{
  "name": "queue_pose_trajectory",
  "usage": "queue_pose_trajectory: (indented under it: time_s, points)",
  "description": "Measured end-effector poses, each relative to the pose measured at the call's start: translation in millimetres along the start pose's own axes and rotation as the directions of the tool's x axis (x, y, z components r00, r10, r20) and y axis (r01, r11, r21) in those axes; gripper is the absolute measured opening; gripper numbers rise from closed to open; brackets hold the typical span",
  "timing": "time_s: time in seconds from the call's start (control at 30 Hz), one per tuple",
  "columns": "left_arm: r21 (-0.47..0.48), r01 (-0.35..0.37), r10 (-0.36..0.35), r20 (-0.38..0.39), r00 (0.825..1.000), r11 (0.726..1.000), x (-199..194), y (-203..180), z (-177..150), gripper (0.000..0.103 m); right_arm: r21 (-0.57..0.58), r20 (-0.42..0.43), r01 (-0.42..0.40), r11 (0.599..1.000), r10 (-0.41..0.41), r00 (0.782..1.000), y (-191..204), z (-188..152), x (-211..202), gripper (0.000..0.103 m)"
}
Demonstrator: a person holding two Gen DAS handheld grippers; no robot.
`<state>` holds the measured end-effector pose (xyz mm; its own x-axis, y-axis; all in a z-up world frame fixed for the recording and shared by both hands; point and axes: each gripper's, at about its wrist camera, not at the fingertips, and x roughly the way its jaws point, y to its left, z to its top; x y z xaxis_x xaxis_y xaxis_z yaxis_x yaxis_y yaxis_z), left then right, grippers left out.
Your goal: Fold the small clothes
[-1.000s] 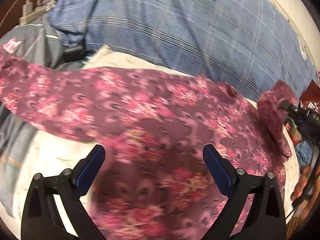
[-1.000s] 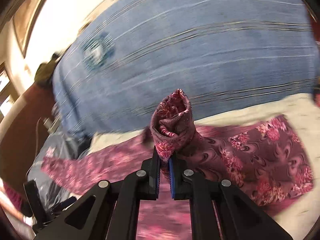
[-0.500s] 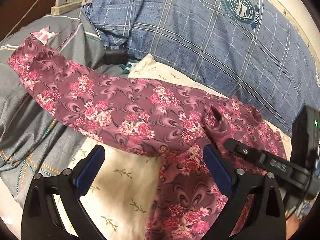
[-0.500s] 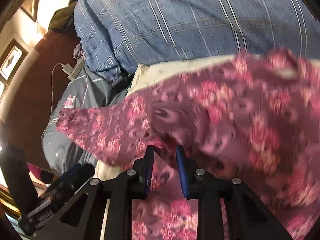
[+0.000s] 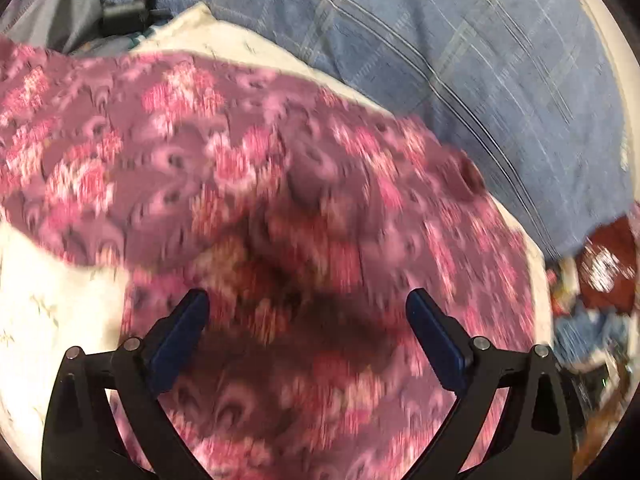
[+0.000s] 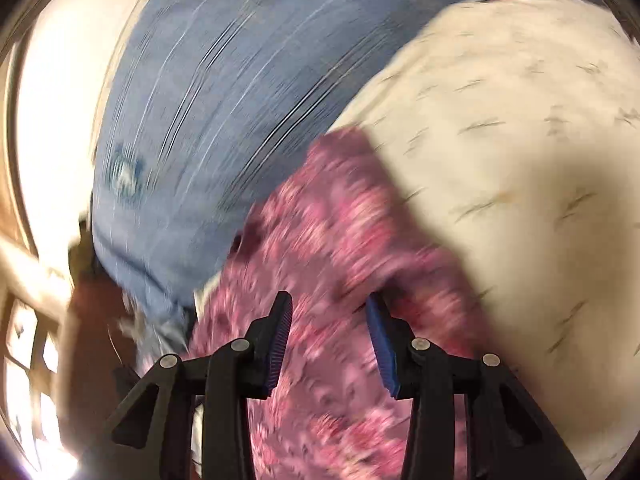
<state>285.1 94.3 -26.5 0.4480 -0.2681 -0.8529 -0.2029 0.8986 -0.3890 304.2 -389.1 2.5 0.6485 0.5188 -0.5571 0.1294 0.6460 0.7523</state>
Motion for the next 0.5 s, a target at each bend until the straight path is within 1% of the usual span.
queue_pose_trajectory:
  time_s: [0.03,0.07,0.1,0.13,0.17,0.2,0.23,0.27,0.3,0.33,0.37,0.4,0.43,0.47,0.5]
  points:
    - [-0.004,-0.008,0.008,0.025,1.0,1.0,0,-3,3,0.092,0.017,0.016,-0.002,1.0,0.001,1.0,-5,7,-1,0.041]
    - [-0.009,-0.023,0.023,0.044,0.999,1.0,-1,-7,9,0.064,0.04,0.027,-0.011,0.999,0.01,1.0,-10,12,3,0.041]
    - [-0.006,-0.026,0.026,0.046,0.999,1.0,0,-8,13,0.045,0.072,0.021,-0.026,0.997,0.024,0.999,-15,18,9,0.038]
    - [0.002,-0.011,0.011,0.035,0.999,1.0,-1,-9,18,0.012,0.096,0.011,-0.034,0.995,0.033,0.999,-18,23,14,0.018]
    - [-0.002,0.008,-0.008,0.025,1.0,1.0,-3,-9,22,0.009,0.094,0.016,-0.055,0.994,0.054,0.998,-17,27,15,0.004]
    - [-0.01,-0.005,0.005,0.034,0.999,1.0,-7,-7,23,0.009,0.06,0.044,-0.089,0.994,0.087,0.995,-10,30,11,0.004]
    - [-0.008,-0.04,0.04,0.052,0.998,0.999,-10,-4,22,0.01,0.012,0.072,-0.093,0.996,0.091,0.993,-3,32,4,0.004]
    - [-0.001,-0.056,0.056,0.054,0.997,0.998,-10,-1,21,0.011,-0.017,0.078,-0.088,0.996,0.089,0.993,-2,34,-1,0.004]
    - [0.0,-0.079,0.079,0.041,0.996,0.997,-5,4,20,0.013,-0.027,0.064,-0.08,0.996,0.082,0.995,-3,34,1,0.004]
    - [-0.006,-0.1,0.1,0.01,0.995,0.995,3,8,17,0.014,-0.016,0.035,-0.053,0.998,0.053,0.998,-9,32,8,0.005]
    - [-0.009,-0.082,0.083,0.012,0.997,0.997,5,12,14,0.014,-0.002,-0.003,-0.022,1.0,0.022,1.0,-16,29,15,0.007]
    - [0.006,-0.078,0.077,0.027,0.997,0.997,0,10,12,0.014,0.021,-0.046,0.013,1.0,-0.012,0.999,-27,27,21,0.003]
    - [0.03,-0.074,0.073,0.019,0.997,0.997,-6,8,10,0.016,0.049,-0.056,-0.004,0.999,0.007,0.998,-36,24,19,0.003]
    - [0.052,-0.07,0.069,0.014,0.997,0.996,-12,6,6,0.019,0.054,-0.043,-0.011,0.998,0.014,0.999,-37,22,11,0.011]
    - [0.077,-0.065,0.064,0.017,0.998,0.995,-20,6,2,0.021,0.047,-0.037,0.0,0.999,0.002,0.999,-34,19,4,0.012]
